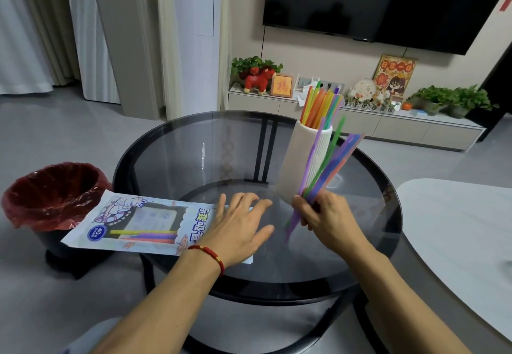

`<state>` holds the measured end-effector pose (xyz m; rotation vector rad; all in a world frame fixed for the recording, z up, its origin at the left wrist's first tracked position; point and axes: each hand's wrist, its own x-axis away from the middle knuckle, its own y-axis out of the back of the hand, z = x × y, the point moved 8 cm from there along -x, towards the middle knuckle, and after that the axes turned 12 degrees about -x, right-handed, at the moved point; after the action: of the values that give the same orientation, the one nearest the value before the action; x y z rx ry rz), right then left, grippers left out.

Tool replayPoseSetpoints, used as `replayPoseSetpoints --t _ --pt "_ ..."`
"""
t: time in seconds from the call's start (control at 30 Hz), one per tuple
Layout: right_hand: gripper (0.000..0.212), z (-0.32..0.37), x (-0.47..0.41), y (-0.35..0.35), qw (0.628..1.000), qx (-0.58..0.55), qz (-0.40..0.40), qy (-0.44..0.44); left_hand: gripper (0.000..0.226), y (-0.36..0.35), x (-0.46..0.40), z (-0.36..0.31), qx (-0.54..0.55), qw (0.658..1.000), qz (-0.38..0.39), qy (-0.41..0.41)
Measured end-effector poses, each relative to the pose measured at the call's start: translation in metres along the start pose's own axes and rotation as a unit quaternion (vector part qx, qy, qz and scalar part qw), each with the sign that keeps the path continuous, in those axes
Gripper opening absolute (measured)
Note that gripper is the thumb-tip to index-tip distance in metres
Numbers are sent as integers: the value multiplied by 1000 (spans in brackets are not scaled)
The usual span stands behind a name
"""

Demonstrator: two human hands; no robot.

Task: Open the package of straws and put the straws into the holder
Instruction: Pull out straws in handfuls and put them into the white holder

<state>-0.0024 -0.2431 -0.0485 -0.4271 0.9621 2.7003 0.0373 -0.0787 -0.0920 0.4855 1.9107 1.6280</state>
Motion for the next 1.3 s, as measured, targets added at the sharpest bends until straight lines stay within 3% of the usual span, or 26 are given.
replayPoseSetpoints --t 0.13,0.2,0.37,0.5,0.6,0.73,0.83,0.9,1.07,1.23,1.3 --pt "32 -3 0 8 994 -101 -34 -29 54 14 -6 -21 57 996 -43 -45" --pt "30 -2 1 6 976 -207 -36 -54 40 14 -9 -31 86 994 -43 -58" --pt "17 0 0 15 933 -344 -49 -91 15 7 -10 -34 116 993 -7 -10" --pt "13 15 -16 42 952 -294 -58 -66 23 18 -14 -29 127 989 -76 -4" --pt "10 36 -41 84 950 -285 -128 -15 44 24 -13 -14 129 984 -117 35" --pt "24 63 -72 133 943 -247 -221 37 48 23 -9 -1 121 982 -124 74" --pt "14 86 -89 143 952 -162 -251 70 47 24 -7 1 114 983 -126 69" --pt "18 93 -97 142 955 -102 -268 73 47 24 -6 3 117 983 -124 70" --pt "29 102 -117 117 970 38 -237 47 48 24 -4 3 123 982 -124 66" --pt "22 100 -129 100 975 102 -196 -13 48 24 -3 5 139 980 -126 71" --pt "30 99 -130 100 978 93 -182 -31 48 22 -3 6 138 980 -128 71"
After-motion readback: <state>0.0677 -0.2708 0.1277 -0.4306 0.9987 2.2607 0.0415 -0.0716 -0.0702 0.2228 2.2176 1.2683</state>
